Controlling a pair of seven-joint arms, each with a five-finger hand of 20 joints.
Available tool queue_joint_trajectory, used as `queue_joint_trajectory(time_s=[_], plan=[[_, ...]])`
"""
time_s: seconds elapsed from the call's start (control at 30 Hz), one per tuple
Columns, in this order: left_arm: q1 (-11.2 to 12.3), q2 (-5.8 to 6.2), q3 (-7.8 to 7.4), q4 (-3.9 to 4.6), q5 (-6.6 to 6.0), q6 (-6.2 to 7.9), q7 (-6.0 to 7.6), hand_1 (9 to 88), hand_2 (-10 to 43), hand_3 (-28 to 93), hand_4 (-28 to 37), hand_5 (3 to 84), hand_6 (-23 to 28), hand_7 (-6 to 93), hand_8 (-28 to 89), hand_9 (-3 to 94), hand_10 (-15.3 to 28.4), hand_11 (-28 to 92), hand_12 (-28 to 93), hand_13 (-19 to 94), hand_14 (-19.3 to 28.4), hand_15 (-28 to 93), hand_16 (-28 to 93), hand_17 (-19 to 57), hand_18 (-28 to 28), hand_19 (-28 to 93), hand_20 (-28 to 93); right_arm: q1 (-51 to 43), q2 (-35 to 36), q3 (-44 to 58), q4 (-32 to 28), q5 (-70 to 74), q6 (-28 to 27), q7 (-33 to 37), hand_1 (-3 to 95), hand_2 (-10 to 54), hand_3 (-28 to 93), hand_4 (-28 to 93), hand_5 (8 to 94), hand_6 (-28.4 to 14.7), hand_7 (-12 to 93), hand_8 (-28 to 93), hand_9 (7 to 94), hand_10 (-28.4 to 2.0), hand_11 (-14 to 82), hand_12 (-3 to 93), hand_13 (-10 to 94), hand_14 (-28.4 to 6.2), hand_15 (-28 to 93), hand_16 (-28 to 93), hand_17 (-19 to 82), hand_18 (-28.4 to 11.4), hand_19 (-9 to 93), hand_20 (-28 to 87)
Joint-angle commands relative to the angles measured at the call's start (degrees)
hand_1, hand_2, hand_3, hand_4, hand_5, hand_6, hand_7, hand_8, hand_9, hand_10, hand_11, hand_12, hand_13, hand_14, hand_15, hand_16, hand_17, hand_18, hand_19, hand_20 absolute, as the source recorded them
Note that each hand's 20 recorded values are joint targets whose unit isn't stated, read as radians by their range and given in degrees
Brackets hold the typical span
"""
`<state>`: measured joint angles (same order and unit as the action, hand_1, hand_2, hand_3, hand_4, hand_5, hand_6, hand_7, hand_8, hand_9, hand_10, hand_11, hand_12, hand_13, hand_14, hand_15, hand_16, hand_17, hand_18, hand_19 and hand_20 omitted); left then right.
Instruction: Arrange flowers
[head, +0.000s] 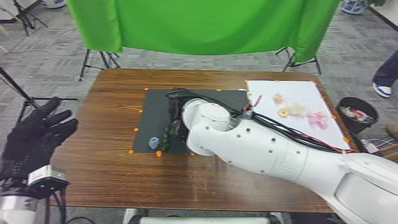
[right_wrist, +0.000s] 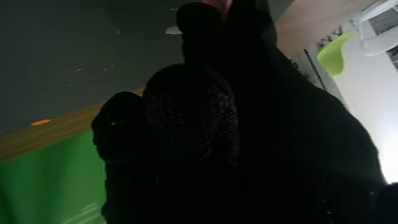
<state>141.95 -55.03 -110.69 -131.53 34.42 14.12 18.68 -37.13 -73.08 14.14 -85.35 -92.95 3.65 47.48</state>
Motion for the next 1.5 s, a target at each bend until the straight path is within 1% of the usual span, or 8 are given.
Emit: queue_joint_trajectory(time_s=[0.03, 0.67, 1.03, 1.1, 1.23, 1.3, 1.33, 1.5], plan=[[-0.69, -0.65, 0.21, 0.48, 0.43, -1.18, -1.00, 30.1, 6.2, 64, -19.3, 36.6, 9.7, 8.3, -7, 32.9, 20.3, 27, 12, 22, 28.0, 57, -12, -6.4, 28.4, 56, 0, 1.51, -1.89, 0.37, 0.32, 1.12, -1.44, -0.35, 59.5, -9.5, 72, -28, 73.5, 3.5, 24, 0, 88.4, -6.6, 4.8, 30.0, 84, -1.0, 67, 17, 54, -12.5, 93, 39], [-0.62, 1.55, 1.14, 0.58, -0.69, 0.07, 1.56, 30.1, 6.4, 64, -19.4, 36.8, 9.9, 8.3, -7, 32.9, 20.3, 27, 12, 22, 27.9, 57, -12, -6.4, 28.4, 56, 0, 1.51, -2.77, 1.27, 0.77, 2.60, -4.49, -0.47, 55.1, -9.5, 73, -28, 64.9, 3.5, 19, -4, 84.5, -8.9, 7.0, 27.0, 81, -2.4, 68, 17, 52, -14.2, 93, 38], [-0.94, -0.71, -0.19, 0.73, 0.31, -1.15, -0.99, 30.1, 6.4, 64, -19.3, 36.9, 9.9, 8.4, -7, 32.8, 20.3, 27, 12, 22, 27.9, 57, -12, -6.4, 28.4, 56, 0, 1.65, -2.71, 1.59, 0.15, 2.43, -5.74, 0.90, 52.4, -9.5, 74, -28, 61.7, 3.7, 19, -12, 82.7, -9.4, 9.4, 25.0, 81, -3.0, 68, 16, 51, -15.0, 93, 38], [2.21, 1.19, -0.25, -0.19, -1.15, 0.70, 1.82, 30.2, 6.4, 64, -19.3, 36.9, 9.9, 8.4, -7, 32.8, 20.3, 27, 12, 22, 27.9, 57, -12, -6.4, 28.4, 56, 0, 1.83, -2.65, 2.13, -0.61, 2.66, -6.66, 1.55, 50.1, -9.5, 75, -27, 61.4, 3.3, 19, -13, 81.7, -10.4, 11.6, 23.5, 81, -3.4, 68, 16, 51, -15.6, 93, 38], [5.51, 1.69, -0.95, -0.93, -2.37, 2.34, 4.24, 30.1, 6.4, 64, -19.4, 36.9, 9.9, 8.4, -7, 32.8, 20.3, 28, 12, 22, 27.8, 57, -12, -6.4, 28.4, 56, 0, 3.59, -2.17, 2.52, -2.48, 2.89, -8.78, 1.90, 45.8, -9.5, 78, -26, 59.6, 1.8, 17, -12, 80.0, -12.3, 16.4, 19.1, 81, -4.3, 68, 16, 51, -16.8, 93, 38], [6.30, 0.47, -1.63, -1.25, -1.86, 1.91, 3.51, 30.1, 6.4, 64, -19.4, 36.9, 9.9, 8.4, -7, 32.8, 20.3, 28, 12, 22, 27.8, 57, -12, -6.4, 28.4, 56, 0, 3.52, -1.97, 3.62, -3.71, 2.20, -9.80, 1.96, 41.9, -8.8, 77, -24, 58.2, 0.0, 16, -12, 81.2, -13.3, 19.8, 15.8, 83, -4.3, 69, 16, 53, -18.1, 93, 42], [7.81, 1.65, -1.63, -1.52, -3.09, 3.07, 5.51, 30.2, 6.4, 64, -19.5, 36.9, 9.9, 8.3, -7, 32.8, 20.3, 28, 12, 22, 27.8, 57, -12, -6.4, 28.4, 56, 0, 4.70, -1.72, 3.06, -4.22, 2.52, -10.20, 1.73, 40.9, -8.6, 77, -24, 57.7, -0.4, 15, -11, 81.8, -13.7, 20.3, 15.5, 84, -4.2, 69, 16, 54, -18.3, 93, 43], [9.84, 2.62, -1.13, -1.99, -4.04, 4.41, 7.81, 30.1, 6.5, 64, -19.4, 36.7, 9.9, 8.3, -7, 32.8, 20.4, 27, 12, 22, 28.0, 57, -12, -6.4, 28.4, 56, 0, 7.30, 2.08, 3.71, -8.85, 3.26, -11.89, 0.78, 37.2, -5.7, 76, -24, 56.3, -1.1, 14, -11, 82.0, -14.5, 20.4, 15.4, 84, -4.6, 69, 16, 54, -19.0, 93, 45]])
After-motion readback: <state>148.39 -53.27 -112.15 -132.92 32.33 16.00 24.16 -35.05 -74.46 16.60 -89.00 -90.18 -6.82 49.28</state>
